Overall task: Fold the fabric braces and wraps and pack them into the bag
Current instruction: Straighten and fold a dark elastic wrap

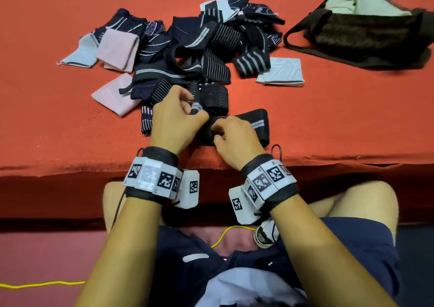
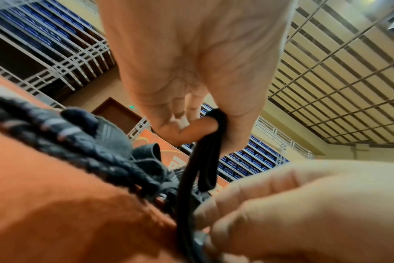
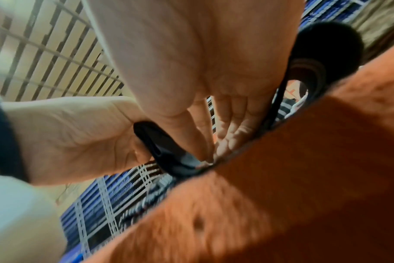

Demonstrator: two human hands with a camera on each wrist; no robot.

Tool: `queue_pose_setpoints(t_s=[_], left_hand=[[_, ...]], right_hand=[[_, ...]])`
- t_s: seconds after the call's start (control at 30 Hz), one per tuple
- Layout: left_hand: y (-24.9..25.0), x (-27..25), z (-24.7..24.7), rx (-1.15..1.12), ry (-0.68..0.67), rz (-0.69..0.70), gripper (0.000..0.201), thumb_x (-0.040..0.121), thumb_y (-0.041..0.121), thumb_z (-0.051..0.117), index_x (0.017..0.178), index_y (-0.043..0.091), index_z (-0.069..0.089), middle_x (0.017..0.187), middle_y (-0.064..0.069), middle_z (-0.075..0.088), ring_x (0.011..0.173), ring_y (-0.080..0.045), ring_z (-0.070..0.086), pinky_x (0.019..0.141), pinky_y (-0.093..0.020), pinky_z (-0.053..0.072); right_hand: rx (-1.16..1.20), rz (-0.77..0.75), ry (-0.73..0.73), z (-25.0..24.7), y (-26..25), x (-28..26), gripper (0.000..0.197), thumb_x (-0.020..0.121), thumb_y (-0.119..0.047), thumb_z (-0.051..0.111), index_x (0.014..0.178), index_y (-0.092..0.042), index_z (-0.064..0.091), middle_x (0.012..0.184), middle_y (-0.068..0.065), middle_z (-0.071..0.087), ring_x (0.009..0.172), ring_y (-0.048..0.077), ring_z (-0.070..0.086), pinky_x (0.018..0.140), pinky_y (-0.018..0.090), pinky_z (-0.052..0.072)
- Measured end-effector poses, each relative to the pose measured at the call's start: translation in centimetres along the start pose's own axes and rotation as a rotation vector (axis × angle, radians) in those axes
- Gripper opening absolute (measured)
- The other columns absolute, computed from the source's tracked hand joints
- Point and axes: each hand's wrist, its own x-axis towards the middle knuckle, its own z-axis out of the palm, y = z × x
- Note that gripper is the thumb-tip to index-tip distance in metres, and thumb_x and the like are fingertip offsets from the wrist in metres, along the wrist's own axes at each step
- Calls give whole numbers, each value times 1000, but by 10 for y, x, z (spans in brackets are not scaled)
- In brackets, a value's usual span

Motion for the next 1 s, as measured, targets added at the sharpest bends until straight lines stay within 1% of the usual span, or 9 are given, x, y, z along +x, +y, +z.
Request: queue_pose_setpoints(t_s=[0.07, 0.13, 0.23, 0.33, 0.47, 0.63, 0.8, 0.87, 1.0], left_hand=[[13, -1, 10, -37, -31, 12, 31, 68, 19, 73, 94, 15, 57, 72, -3, 64, 63, -8, 54, 61, -18, 43], [24, 1, 20, -48, -105, 29, 36, 67, 21, 76, 96, 15, 55, 76, -7, 65, 66, -12, 55, 64, -25, 45], [33, -1, 34, -65, -234, 48, 38, 68, 22, 76, 99, 18, 54, 82, -9, 63, 65, -11, 51, 64, -29, 46], [39, -5, 48, -116, -269, 49, 38, 68, 25, 75, 100, 18, 55, 79, -7, 62, 64, -11, 50, 64, -28, 46], [49, -8, 62, -122, -276, 50, 42, 66, 31, 74, 102, 20, 57, 77, -3, 65, 64, -12, 55, 71, -41, 55], [59, -15, 74, -164, -375, 41, 58, 56, 55, 68, 102, 22, 58, 83, -5, 66, 68, -13, 59, 74, -41, 58], [58, -17, 83, -134, -400, 54, 45, 66, 41, 73, 104, 22, 57, 83, -3, 65, 72, -19, 64, 73, -45, 59], [56, -18, 87, -126, -411, 59, 44, 68, 39, 75, 104, 23, 57, 83, -2, 65, 72, -18, 65, 72, -45, 59], [54, -18, 92, -132, -401, 66, 38, 74, 34, 78, 104, 22, 58, 83, -3, 66, 66, -12, 61, 72, -40, 58]], right_hand=[[79, 35, 35, -9, 4, 3, 29, 89, -11, 52, 113, -16, 68, 103, 10, 71, 104, 32, 61, 86, 38, 49], [71, 63, 89, -20, 9, 4, 28, 89, -12, 50, 112, -17, 65, 96, 11, 72, 100, 36, 61, 79, 39, 49], [-54, 117, 165, -34, 26, 4, 25, 89, -17, 51, 110, -20, 64, 99, 11, 73, 97, 38, 63, 79, 43, 52], [-42, 219, 233, -46, 43, 4, 23, 89, -16, 52, 107, -18, 67, 99, 10, 72, 98, 38, 63, 80, 42, 52], [21, 280, 126, -45, 55, 4, 21, 89, -13, 54, 104, -14, 68, 100, 12, 72, 102, 37, 62, 83, 41, 51], [132, 276, 140, -54, 67, 3, 24, 93, -7, 47, 109, -9, 65, 101, 16, 71, 101, 37, 61, 76, 36, 44], [75, 398, 258, -59, 81, -4, 4, 88, -21, 60, 87, -18, 63, 88, 8, 69, 89, 34, 62, 74, 36, 48], [108, 391, 219, -62, 82, -6, 6, 88, -18, 62, 84, -18, 67, 84, 7, 69, 86, 31, 62, 73, 32, 48], [102, 350, 169, -62, 79, -5, 20, 89, -10, 54, 88, -13, 74, 88, 16, 69, 84, 33, 59, 70, 34, 48]])
